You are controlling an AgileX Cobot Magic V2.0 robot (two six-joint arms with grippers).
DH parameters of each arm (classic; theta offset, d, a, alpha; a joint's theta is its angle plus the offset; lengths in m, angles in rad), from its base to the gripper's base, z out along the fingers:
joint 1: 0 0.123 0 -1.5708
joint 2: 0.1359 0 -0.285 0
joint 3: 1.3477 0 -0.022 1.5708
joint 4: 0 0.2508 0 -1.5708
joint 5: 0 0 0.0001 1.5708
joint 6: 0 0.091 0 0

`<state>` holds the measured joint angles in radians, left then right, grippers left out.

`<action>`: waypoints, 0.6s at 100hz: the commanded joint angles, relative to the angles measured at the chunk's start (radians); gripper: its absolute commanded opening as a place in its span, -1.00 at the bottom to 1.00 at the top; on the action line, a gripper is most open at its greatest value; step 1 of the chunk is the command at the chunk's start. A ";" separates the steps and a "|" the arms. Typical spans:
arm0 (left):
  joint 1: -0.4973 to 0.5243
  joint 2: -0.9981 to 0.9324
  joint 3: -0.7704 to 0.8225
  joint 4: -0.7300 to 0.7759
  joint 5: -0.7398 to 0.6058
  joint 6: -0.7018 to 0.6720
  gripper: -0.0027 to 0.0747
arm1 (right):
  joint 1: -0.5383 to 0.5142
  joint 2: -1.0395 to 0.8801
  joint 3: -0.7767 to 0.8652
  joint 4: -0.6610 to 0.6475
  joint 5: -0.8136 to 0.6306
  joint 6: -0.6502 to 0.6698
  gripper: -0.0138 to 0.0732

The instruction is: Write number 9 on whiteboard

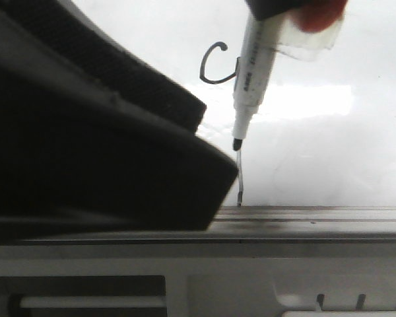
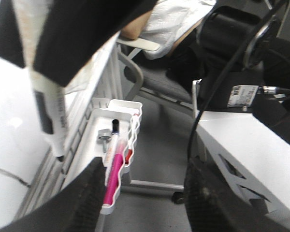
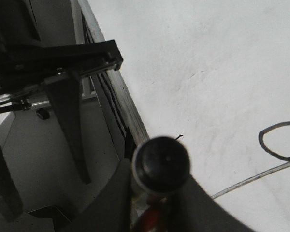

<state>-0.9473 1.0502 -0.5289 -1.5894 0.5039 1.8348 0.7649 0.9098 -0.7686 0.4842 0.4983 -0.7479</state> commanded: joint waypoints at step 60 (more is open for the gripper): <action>-0.005 -0.013 -0.031 -0.143 -0.051 0.005 -0.03 | 0.097 0.052 -0.036 0.131 -0.071 -0.011 -0.84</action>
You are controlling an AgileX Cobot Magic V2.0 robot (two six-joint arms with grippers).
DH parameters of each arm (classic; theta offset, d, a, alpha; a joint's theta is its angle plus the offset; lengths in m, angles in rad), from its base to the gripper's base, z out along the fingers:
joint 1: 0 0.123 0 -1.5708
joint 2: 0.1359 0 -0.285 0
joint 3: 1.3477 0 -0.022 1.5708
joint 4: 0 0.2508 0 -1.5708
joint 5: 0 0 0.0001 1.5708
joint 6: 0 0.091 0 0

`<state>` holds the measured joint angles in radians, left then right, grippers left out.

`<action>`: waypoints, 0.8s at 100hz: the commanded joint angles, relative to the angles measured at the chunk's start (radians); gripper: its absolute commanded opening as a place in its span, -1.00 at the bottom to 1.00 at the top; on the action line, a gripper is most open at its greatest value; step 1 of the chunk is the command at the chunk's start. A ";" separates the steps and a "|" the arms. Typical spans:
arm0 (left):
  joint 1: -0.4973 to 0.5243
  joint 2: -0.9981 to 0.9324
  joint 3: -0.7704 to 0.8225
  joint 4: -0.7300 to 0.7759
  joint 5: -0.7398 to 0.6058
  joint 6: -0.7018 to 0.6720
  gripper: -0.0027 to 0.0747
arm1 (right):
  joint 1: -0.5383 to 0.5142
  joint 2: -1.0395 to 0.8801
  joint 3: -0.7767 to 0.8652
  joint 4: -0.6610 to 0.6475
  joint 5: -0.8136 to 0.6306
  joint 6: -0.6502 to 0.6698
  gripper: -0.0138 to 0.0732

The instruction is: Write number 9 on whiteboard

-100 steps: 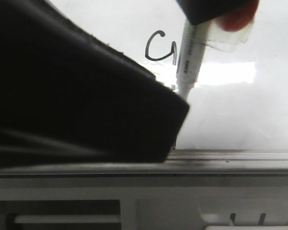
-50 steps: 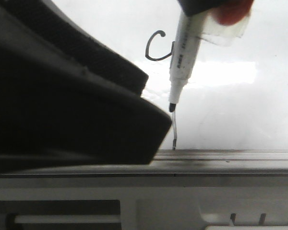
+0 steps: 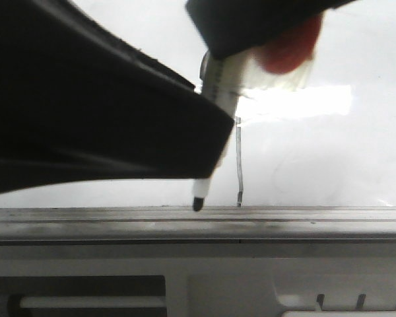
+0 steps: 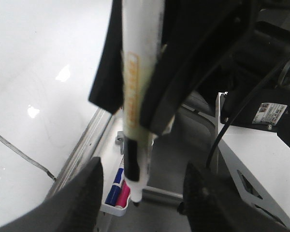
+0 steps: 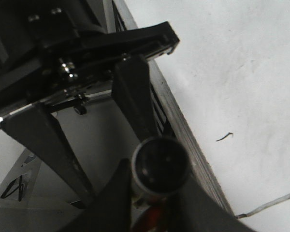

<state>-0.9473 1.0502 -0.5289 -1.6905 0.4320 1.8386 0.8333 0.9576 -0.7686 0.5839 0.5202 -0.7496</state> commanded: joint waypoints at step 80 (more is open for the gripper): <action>-0.005 -0.011 -0.031 -0.049 0.021 0.001 -0.03 | 0.100 0.021 -0.036 0.022 -0.119 -0.010 -0.84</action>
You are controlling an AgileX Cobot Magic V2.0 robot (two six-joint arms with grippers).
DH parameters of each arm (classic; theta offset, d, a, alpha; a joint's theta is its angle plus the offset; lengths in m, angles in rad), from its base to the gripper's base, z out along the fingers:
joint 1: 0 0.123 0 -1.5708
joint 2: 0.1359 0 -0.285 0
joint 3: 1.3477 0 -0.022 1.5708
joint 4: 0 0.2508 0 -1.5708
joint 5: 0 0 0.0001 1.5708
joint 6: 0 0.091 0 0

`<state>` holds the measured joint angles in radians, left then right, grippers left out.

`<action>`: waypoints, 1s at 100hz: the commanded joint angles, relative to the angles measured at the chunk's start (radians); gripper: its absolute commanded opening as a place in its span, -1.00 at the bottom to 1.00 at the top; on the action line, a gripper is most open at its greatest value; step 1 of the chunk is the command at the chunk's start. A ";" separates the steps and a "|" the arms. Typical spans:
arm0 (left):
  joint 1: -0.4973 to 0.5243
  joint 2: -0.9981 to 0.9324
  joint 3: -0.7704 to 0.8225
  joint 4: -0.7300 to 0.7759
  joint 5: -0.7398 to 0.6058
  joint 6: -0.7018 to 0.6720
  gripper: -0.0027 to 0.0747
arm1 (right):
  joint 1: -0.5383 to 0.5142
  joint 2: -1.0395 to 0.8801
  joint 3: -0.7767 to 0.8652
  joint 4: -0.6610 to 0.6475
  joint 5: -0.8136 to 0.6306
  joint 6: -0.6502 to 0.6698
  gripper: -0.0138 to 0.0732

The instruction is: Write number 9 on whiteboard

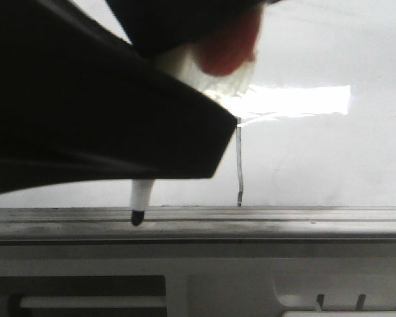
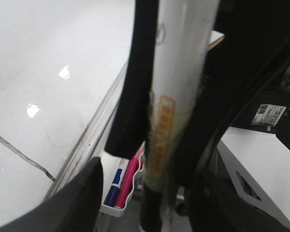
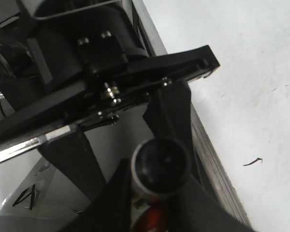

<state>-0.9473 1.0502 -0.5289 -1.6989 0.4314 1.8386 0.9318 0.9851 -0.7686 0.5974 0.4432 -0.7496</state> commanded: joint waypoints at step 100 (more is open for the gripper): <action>-0.005 -0.011 -0.018 -0.042 0.028 -0.093 -0.98 | -0.001 -0.006 -0.036 0.000 -0.012 -0.010 -0.26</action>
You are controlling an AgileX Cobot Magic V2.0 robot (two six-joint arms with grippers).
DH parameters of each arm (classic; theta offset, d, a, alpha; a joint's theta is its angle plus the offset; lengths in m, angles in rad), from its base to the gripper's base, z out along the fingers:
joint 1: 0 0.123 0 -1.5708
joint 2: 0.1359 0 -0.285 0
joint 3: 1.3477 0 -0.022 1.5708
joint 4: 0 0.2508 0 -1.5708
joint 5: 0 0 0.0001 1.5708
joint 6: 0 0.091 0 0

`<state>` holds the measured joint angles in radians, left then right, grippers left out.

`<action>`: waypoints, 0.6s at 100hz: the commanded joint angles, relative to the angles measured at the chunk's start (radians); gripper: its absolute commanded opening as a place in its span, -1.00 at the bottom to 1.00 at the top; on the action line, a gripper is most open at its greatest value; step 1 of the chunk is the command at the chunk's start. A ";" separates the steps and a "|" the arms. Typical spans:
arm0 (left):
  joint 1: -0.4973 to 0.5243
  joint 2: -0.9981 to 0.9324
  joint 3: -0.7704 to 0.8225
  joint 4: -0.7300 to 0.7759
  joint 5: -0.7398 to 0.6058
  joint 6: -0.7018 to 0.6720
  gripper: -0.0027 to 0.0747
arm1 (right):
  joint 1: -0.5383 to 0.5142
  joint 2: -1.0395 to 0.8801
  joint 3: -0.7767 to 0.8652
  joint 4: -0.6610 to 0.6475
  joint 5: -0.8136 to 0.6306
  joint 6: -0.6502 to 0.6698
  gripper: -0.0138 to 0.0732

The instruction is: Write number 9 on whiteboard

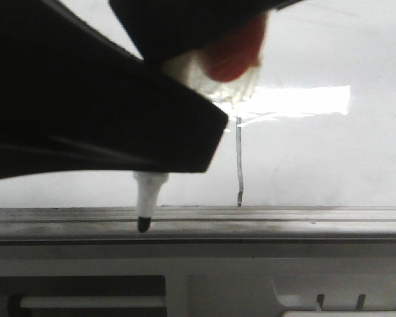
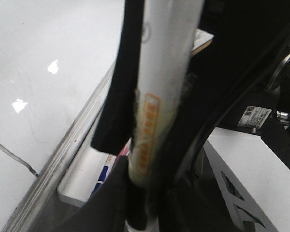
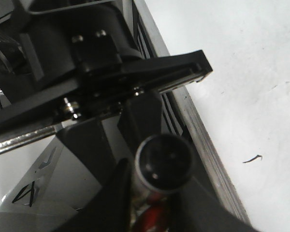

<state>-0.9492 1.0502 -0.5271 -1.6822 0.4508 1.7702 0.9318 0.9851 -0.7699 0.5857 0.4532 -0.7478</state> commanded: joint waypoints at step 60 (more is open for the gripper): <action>-0.003 -0.011 0.053 -0.110 0.011 -0.032 -0.98 | -0.090 -0.273 -0.035 -0.005 -0.188 -0.008 -0.33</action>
<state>-0.9492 1.0502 -0.4499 -1.7502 0.4305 1.7508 0.8484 0.7764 -0.7699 0.5601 0.3667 -0.7494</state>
